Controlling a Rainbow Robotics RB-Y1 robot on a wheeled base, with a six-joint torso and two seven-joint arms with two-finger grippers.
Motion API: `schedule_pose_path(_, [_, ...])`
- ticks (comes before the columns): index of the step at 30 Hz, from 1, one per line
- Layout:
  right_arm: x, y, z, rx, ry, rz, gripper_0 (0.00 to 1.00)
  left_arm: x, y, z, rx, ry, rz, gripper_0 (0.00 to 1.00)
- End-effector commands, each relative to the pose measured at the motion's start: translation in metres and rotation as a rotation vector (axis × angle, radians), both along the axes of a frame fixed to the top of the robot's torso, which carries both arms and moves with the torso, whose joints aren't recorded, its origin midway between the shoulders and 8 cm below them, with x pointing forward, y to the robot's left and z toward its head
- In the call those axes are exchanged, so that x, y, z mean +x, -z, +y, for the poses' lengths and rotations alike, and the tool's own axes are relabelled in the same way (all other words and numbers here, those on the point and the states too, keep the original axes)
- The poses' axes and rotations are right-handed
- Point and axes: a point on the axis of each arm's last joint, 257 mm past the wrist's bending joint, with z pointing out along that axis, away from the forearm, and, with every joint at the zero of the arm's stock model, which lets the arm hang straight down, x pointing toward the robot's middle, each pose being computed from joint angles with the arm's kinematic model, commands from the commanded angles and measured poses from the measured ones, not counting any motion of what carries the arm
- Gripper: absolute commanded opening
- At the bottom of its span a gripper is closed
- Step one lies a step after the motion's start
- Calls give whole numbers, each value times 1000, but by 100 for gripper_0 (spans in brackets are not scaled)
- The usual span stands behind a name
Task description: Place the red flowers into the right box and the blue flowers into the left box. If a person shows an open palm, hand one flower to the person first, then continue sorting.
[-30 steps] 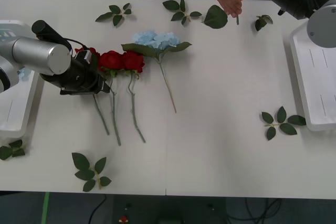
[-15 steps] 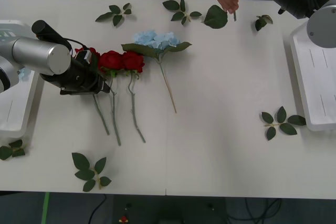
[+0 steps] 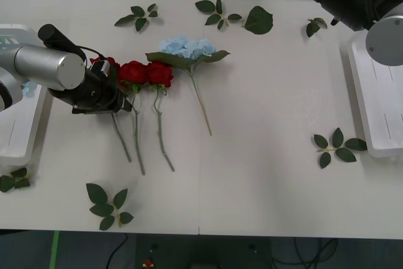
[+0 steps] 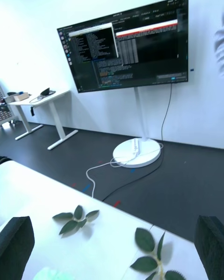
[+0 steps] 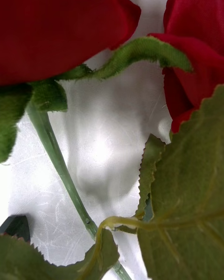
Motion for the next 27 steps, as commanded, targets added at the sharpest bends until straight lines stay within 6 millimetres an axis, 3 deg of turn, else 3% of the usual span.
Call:
schedule_pose_path(1, [-19, 21, 14, -38, -48, 71, 100, 16, -20, -15, -10, -7, -38, 100])
schedule_pose_path(14, [-40, 151, 26, -244, -103, 561, 100, 16, -20, -15, -10, -7, -38, 100])
schedule_pose_path(15, [-41, 160, 29, -245, -106, 591, 100, 16, -20, -15, -10, -7, -38, 89])
schedule_pose_path(16, [-41, 170, 32, -249, -110, 620, 100, 16, -20, -15, -10, -7, -38, 23])
schedule_pose_path(17, [-41, 176, 33, -251, -110, 639, 100, 16, -20, -15, -10, -7, -38, 0])
schedule_pose_path(22, [-39, 214, 41, -293, -102, 744, 100, 16, -20, -15, -10, -7, -38, 0])
schedule_pose_path(27, [-42, 237, 51, -366, -62, 847, 100, 16, -20, -15, -10, -7, -38, 0])
